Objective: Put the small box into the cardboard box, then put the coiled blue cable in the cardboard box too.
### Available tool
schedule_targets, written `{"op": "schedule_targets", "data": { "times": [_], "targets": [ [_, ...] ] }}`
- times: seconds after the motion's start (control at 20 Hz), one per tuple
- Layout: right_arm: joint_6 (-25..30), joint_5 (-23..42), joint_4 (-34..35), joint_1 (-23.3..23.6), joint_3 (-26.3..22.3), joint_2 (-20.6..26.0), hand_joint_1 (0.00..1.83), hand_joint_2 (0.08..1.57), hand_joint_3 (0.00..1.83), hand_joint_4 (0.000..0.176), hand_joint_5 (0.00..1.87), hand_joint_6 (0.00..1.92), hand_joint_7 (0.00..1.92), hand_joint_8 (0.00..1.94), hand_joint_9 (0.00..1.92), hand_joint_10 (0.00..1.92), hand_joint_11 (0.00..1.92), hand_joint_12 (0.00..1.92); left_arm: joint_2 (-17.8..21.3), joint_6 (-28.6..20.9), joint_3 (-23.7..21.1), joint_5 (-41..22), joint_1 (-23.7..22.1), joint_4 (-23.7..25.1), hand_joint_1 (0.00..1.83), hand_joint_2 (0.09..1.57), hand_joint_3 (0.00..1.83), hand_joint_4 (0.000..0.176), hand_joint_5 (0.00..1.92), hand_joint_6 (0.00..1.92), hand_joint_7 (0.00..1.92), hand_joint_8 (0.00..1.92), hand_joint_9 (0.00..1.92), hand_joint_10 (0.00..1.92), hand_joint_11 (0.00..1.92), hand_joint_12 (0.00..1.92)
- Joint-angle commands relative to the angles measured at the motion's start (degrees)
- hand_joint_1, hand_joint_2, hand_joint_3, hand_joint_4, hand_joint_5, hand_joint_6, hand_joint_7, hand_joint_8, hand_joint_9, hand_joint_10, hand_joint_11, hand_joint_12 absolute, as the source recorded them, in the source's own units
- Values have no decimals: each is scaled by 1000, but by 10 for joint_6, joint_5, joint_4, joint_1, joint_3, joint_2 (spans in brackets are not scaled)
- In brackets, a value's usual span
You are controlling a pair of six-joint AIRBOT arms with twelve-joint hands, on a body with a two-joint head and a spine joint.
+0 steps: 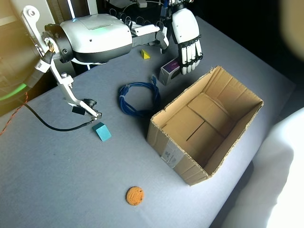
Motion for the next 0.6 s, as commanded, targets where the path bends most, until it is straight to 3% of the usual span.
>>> {"op": "schedule_targets", "data": {
  "times": [0.0,0.25,0.4,0.55],
  "targets": [
    [-1,48,44,4,-2,6,607,979,0,0,299,3,339,5,323,8,0,839,-2,1,3,-35,0,32,1175,965,1,0,275,2,302,1,276,5,0,684],
    [0,48,44,4,-2,6,623,979,0,0,319,5,347,1,329,5,0,853,-36,2,21,-37,0,36,1189,976,6,0,294,4,299,0,269,0,0,714],
    [0,48,44,4,-2,6,624,984,0,0,329,4,354,3,338,6,0,854,-53,2,32,-43,0,37,1244,951,0,0,377,12,368,6,336,14,0,888],
    [0,48,44,4,-2,6,588,996,4,0,322,1,358,2,344,6,0,897,-63,0,41,-45,0,43,1193,988,11,0,330,0,332,0,315,2,0,851]
  ]
}}
